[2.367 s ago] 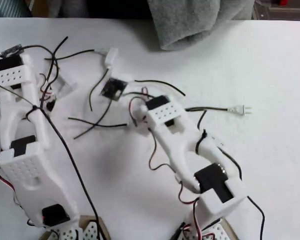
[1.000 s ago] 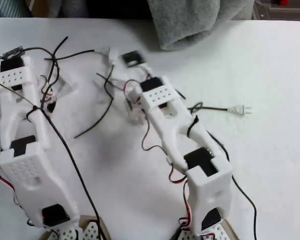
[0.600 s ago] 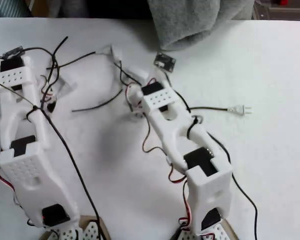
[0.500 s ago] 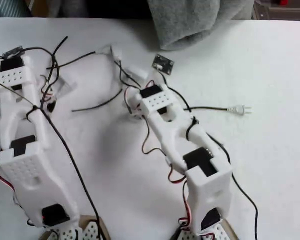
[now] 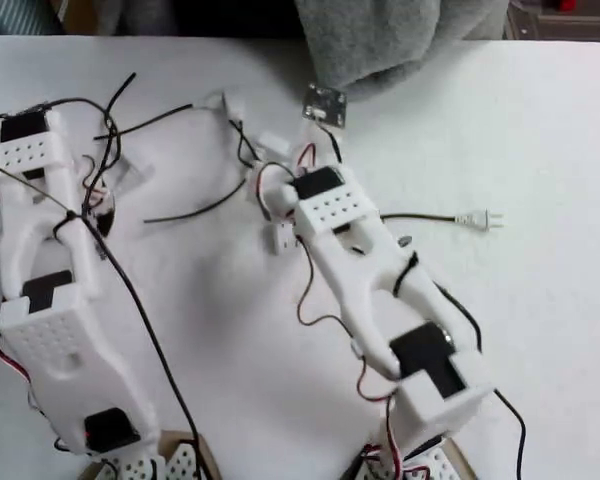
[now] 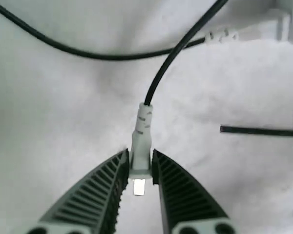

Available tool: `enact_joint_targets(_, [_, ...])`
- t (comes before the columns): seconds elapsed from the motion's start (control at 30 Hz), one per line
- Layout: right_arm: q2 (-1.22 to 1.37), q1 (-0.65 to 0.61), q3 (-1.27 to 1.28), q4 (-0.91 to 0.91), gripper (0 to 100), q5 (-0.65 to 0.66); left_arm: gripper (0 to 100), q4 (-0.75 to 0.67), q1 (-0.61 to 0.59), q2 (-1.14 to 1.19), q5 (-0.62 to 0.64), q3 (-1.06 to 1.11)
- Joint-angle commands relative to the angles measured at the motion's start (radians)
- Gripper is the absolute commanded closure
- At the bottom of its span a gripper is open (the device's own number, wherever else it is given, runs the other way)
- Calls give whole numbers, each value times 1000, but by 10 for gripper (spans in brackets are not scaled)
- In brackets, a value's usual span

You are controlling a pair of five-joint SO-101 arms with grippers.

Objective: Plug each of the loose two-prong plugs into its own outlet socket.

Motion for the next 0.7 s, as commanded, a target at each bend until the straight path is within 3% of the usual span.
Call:
enact_joint_targets(0.0, [-160, 21, 60, 5, 672, 124, 974, 81, 76, -64, 12, -66])
enact_joint_targets(0.23, [-334, 151, 201, -39, 672, 169, 974, 80, 219, -114, 5, 44])
enact_joint_targets(0.43, [-398, 354, 396, -173, 672, 292, 974, 52, 329, -407, 3, 222])
enact_joint_targets(0.67, [-397, 493, 640, -392, 672, 393, 974, -183, 490, -774, 6, 600])
